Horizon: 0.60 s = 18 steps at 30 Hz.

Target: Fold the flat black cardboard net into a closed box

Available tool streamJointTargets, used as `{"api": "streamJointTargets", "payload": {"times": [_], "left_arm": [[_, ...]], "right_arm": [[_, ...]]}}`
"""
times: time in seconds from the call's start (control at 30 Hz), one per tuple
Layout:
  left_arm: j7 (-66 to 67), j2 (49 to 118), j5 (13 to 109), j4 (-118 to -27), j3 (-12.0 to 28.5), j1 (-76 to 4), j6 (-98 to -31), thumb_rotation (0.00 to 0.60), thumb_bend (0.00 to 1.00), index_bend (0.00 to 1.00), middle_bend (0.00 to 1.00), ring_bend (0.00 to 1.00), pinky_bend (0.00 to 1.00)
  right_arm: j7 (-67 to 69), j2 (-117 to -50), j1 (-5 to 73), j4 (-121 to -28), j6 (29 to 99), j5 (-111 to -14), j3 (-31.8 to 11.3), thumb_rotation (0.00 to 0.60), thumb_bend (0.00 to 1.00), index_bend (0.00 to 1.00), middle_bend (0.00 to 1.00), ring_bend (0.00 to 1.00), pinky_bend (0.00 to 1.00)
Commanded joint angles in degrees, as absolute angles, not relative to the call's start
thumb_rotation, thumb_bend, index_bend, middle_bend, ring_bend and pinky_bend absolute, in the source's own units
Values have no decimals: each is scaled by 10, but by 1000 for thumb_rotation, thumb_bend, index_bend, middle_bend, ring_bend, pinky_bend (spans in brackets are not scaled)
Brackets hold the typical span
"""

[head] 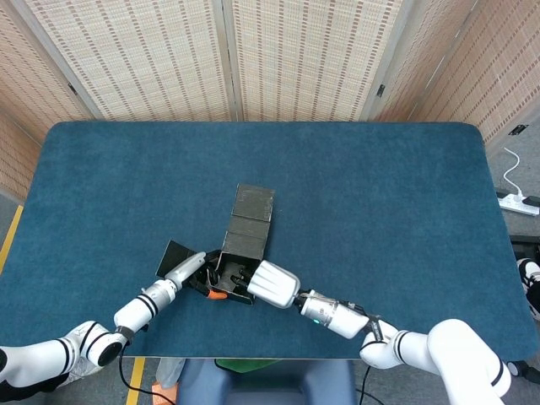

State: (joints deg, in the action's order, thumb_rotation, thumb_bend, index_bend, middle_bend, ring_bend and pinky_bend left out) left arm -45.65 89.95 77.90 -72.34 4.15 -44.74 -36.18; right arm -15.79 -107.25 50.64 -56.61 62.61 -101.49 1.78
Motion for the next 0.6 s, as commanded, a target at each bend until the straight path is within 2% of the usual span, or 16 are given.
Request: {"api": "streamJointTargets", "payload": {"times": [0.03,0.1,0.2,0.43,0.6], "left_arm": [[-460,899,779,-725,43,-447,-358,600,227,420,422,543,736],[-462,898,780,-725,43,-447,-356,600,227,421,423,543,736],[-464,897,782,-726,44,-447,-355,600,228,422,425,544,736],[-470,895,783,-726,46,-444,-353,600,234,423,426,544,738],[-465,896,784,-725,46,-441,-356,600,234,423,426,543,739]], "right_arm": [[-163,-1070,506,-565,617,-1017,25,600,59,249,372,797,1000],[-168,-1068,507,-566,610,-1019,29,600,66,272,392,797,1000],[-167,-1067,507,-570,609,-1021,30,600,132,374,452,801,1000],[-156,-1060,510,-577,617,-1023,25,600,282,703,756,826,1000],[-151,-1059,510,-573,628,-1028,23,600,322,831,880,835,1000]]}}
